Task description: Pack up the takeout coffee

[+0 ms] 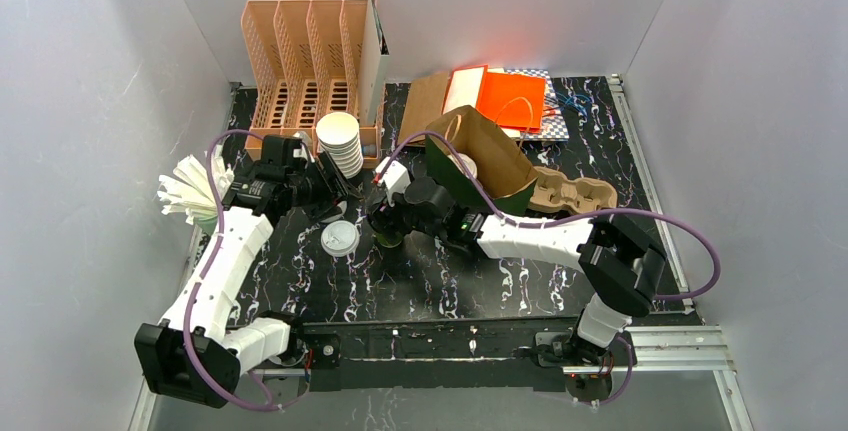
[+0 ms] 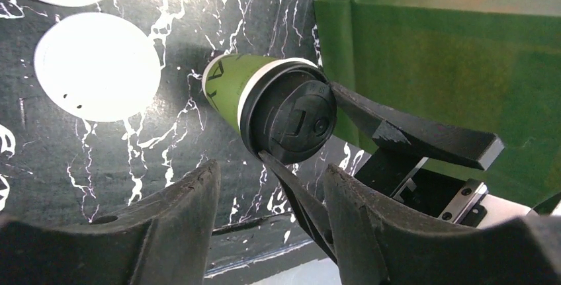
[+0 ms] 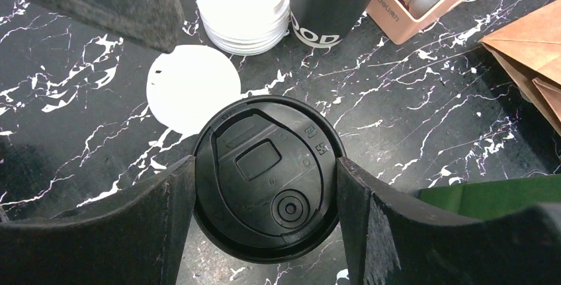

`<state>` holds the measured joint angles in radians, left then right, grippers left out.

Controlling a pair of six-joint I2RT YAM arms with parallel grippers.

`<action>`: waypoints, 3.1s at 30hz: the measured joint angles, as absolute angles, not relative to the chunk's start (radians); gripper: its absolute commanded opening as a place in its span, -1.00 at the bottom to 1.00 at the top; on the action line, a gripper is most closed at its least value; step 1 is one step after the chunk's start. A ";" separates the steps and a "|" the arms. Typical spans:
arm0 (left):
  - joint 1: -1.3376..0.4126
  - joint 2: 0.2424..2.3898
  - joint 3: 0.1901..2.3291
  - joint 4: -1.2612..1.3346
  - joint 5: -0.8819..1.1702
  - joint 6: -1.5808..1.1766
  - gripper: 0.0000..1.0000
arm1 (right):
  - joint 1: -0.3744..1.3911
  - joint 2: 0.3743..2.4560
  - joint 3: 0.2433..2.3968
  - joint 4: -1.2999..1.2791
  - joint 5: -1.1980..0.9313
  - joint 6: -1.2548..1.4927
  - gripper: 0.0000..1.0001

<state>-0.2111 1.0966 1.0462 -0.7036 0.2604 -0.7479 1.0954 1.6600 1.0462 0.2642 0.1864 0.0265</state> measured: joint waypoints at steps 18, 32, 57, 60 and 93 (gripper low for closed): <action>-0.211 1.131 1.013 -0.644 0.327 -0.715 -0.07 | 1.095 1.660 1.032 0.282 0.228 0.067 0.96; -0.211 1.139 0.995 -0.627 0.329 -0.719 -0.35 | 1.095 1.660 1.127 0.180 0.232 0.050 0.90; -0.211 1.104 0.927 -0.570 0.251 -0.815 -0.52 | 1.095 1.708 1.527 -0.514 0.173 0.168 0.97; -0.211 1.098 0.926 -0.561 0.241 -0.823 -0.52 | 1.095 1.710 1.610 -0.625 0.156 0.192 0.97; -0.211 1.122 0.872 -0.454 0.225 -0.830 -0.42 | 1.061 2.017 1.938 -0.814 0.072 0.076 0.97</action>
<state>-0.2111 1.1217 0.8722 -0.4541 0.2249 -0.8295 1.0615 2.0171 1.9377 -0.8143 0.0715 0.0757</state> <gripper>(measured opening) 0.299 0.983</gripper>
